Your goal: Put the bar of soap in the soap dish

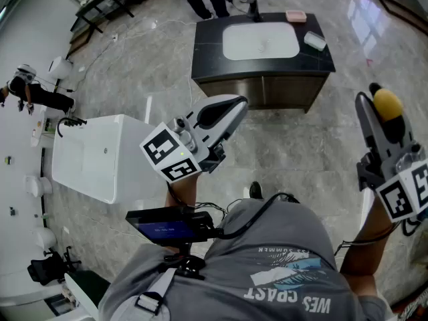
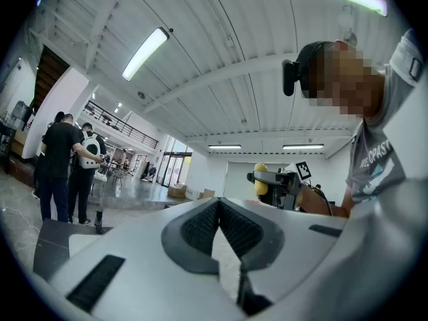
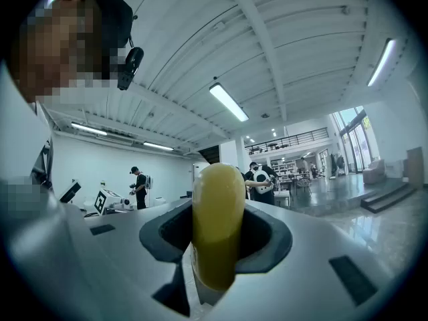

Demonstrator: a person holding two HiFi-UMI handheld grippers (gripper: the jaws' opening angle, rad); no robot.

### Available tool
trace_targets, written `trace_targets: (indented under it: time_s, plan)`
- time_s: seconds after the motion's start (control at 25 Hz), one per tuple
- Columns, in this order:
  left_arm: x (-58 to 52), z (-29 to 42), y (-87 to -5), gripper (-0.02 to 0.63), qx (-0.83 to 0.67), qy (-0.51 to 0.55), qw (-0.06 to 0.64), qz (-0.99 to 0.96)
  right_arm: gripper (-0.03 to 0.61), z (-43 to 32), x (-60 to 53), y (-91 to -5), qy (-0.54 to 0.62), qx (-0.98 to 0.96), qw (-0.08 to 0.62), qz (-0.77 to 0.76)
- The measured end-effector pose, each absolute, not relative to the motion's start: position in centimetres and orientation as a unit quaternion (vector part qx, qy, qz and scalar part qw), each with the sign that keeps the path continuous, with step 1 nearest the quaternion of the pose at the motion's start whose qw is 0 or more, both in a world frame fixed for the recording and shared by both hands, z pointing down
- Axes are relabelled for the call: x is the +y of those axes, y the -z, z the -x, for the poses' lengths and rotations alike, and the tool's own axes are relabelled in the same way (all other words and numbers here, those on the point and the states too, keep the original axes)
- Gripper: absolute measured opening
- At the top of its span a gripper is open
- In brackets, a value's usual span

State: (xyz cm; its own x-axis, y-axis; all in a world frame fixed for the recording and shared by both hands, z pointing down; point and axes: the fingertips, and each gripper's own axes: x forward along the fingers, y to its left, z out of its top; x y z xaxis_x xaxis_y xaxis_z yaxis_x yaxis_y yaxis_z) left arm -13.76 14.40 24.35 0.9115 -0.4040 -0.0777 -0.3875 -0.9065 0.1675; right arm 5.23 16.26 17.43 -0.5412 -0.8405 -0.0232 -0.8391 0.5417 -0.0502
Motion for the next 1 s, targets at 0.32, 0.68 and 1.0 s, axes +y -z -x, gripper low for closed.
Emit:
trace_targets:
  time_s: [0.32, 0.68, 1.0]
  plan:
    - [14.3, 13.8, -24.8, 0.006, -0.198, 0.055, 0.076, -0.976, 0.153, -5.3, 16.3, -18.0, 0.019, 0.874, 0.022, 0.485]
    - [14.3, 13.9, -25.1, 0.006, -0.198, 0.053, 0.076, -0.976, 0.153, -5.5, 16.3, -18.1, 0.024, 0.871, 0.027, 0.489]
    - [14.1, 14.5, -25.4, 0.006, -0.197, 0.050, 0.078, -0.976, 0.153, -5.2, 16.0, -18.3, 0.036, 0.869, 0.040, 0.492]
